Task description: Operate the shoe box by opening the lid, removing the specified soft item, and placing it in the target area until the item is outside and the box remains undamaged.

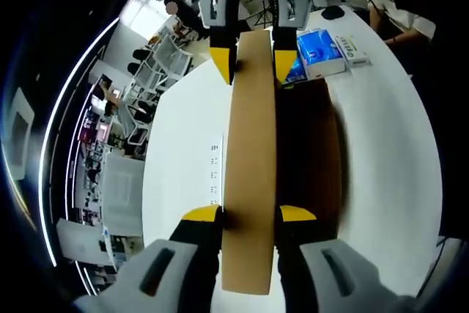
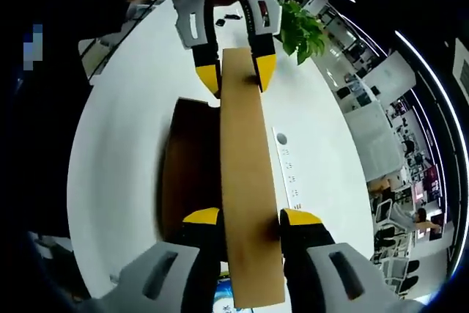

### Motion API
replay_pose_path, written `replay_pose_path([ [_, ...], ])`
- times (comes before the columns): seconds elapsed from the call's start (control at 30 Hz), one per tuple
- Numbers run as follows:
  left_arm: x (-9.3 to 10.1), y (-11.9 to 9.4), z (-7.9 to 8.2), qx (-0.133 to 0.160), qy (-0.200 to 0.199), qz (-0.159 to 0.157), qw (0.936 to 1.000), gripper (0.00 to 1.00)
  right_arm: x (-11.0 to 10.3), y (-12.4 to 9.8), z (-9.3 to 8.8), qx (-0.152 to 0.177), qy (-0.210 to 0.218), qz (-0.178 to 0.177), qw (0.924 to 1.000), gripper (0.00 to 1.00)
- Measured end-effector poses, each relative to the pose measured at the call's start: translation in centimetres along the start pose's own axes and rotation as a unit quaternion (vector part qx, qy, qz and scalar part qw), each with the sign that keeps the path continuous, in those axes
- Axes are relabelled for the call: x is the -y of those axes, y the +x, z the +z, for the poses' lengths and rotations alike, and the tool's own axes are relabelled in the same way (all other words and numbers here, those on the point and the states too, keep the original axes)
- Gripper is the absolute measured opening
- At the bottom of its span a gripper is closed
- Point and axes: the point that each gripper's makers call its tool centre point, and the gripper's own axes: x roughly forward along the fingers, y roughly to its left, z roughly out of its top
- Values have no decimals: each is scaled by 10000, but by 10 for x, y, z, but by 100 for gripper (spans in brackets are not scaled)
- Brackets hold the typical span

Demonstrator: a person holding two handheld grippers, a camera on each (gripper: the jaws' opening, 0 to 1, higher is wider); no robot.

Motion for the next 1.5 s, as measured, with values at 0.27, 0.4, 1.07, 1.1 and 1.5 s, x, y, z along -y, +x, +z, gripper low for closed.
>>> replay_pose_path([
  [0.27,3,0,-3,-33,88,131,9999,29,-4,1,2,63,-9,-82,9999,31],
  [0.4,4,0,-4,-33,102,165,9998,29,-6,1,2,125,-49,-171,9998,31],
  [1.07,21,3,-12,32,292,682,9972,29,-24,7,4,256,-365,-752,9962,30],
  [1.1,22,3,-12,38,301,713,9970,29,-25,8,4,263,-385,-796,9957,30],
  [1.5,28,6,-17,39,469,997,9939,29,-33,12,5,279,-514,-1154,9916,30],
])
